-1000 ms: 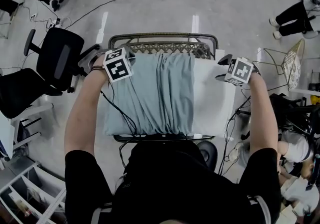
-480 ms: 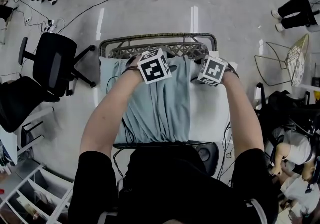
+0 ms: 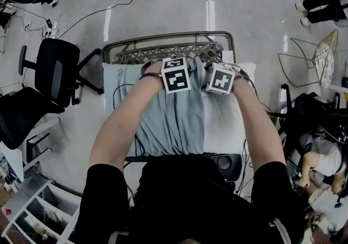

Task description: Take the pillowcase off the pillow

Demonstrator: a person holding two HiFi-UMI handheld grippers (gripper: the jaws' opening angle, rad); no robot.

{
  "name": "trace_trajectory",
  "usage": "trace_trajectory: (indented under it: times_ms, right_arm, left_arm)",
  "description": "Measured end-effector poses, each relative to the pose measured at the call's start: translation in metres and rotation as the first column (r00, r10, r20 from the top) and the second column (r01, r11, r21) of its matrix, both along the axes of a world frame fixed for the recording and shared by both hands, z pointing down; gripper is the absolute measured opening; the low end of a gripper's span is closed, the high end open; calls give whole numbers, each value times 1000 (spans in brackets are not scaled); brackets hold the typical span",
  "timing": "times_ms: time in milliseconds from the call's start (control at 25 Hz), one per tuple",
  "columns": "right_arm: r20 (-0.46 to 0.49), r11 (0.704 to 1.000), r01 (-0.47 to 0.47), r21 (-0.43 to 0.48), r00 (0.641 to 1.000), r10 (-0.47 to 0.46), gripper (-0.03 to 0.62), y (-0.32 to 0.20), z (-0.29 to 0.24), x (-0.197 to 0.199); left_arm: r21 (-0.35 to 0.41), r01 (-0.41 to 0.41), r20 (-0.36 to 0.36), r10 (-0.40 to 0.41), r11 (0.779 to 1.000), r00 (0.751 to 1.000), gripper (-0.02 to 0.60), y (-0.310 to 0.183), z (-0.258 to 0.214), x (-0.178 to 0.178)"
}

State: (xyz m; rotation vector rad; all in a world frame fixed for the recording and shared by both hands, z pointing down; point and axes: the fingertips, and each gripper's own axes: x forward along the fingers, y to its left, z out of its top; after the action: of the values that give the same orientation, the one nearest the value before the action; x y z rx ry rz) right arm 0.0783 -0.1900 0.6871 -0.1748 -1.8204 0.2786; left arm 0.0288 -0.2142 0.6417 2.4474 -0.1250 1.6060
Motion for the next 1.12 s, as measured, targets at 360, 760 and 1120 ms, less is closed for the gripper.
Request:
trace_trajectory:
  times_ms: [360, 760, 1120]
  right_arm:
    - [73, 996, 6, -90, 997, 1, 152, 3, -63, 27]
    - [47, 998, 17, -63, 999, -14, 103, 16, -111, 56]
    - [-140, 989, 55, 135, 990, -36, 152, 18, -85, 63]
  left_arm:
    - [61, -90, 225, 74, 994, 972, 11, 22, -19, -75]
    - [78, 14, 348, -40, 997, 937, 3, 72, -63, -189]
    - [206, 238, 170, -274, 949, 947, 47, 62, -63, -218]
